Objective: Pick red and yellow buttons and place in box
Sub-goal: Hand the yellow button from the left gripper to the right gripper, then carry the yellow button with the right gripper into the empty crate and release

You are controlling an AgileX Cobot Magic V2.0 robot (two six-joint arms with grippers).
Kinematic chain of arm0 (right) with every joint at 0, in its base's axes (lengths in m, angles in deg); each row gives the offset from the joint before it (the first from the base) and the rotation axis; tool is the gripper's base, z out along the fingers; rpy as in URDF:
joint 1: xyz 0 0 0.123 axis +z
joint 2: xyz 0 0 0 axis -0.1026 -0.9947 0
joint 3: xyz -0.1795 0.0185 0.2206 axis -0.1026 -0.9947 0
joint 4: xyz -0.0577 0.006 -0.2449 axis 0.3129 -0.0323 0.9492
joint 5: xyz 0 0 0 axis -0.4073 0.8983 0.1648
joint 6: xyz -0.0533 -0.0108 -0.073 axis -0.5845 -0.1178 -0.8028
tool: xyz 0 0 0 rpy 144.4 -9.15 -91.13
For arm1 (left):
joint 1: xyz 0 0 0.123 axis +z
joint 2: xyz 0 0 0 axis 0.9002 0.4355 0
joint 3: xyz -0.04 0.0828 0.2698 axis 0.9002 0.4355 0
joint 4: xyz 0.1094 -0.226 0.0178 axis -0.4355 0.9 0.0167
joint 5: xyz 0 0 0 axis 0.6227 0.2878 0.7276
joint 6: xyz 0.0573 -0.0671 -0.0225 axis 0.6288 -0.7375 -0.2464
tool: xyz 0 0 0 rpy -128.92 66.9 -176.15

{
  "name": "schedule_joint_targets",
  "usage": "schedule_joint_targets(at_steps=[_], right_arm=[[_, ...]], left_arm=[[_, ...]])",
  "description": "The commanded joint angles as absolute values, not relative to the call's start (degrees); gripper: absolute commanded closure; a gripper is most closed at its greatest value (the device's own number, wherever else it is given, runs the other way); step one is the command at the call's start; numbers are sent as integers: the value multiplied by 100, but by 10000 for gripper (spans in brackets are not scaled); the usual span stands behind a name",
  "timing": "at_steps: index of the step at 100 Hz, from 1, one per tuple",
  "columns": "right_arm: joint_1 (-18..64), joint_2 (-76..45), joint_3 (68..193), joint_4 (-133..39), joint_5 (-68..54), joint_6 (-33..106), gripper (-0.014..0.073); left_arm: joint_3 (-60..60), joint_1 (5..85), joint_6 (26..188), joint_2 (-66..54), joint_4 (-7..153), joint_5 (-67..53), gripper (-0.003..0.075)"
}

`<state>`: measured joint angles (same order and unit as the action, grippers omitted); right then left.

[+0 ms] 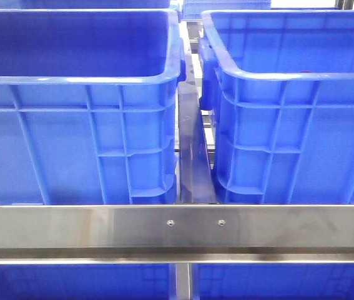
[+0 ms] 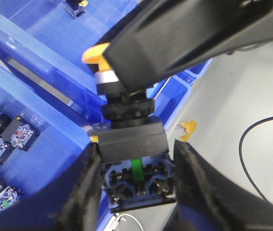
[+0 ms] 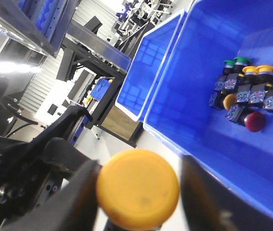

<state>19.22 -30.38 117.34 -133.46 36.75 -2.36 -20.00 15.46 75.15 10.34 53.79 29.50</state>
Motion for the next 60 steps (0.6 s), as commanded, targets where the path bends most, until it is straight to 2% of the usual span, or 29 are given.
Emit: schedule_joint_targets(at_steps=[1,9,20,27,46,53,60], right_arm=[[1937,-2918,11915,-14153,4061,-258,364],[1937,-2918,11915,-14153,4114,-258,414],[1937,-2918,11915,-14153,4114,-258,416],[1937,-2918,11915,-14153,4114,-258,416],[1937,-2918,11915,-14153,4119,-258,416],[1937,-2918,11915,-14153,4119,-258,416],[1937,-2918,11915,-14153,4119,-258,416]], left_arm=[[-2180,1503,7530,856,5451,2568,739],[-2180,1503,7530,856,5451,2571,739],[-2180,1503,7530,856,5451,2622,706],[-2180,1503,7530,856,5451,2649,628],[-2180,1503,7530,856,5451,2654,309],[-2180,1503,7530,856,5451,2654,237],[-2180,1503,7530,856,5451,2654,213]])
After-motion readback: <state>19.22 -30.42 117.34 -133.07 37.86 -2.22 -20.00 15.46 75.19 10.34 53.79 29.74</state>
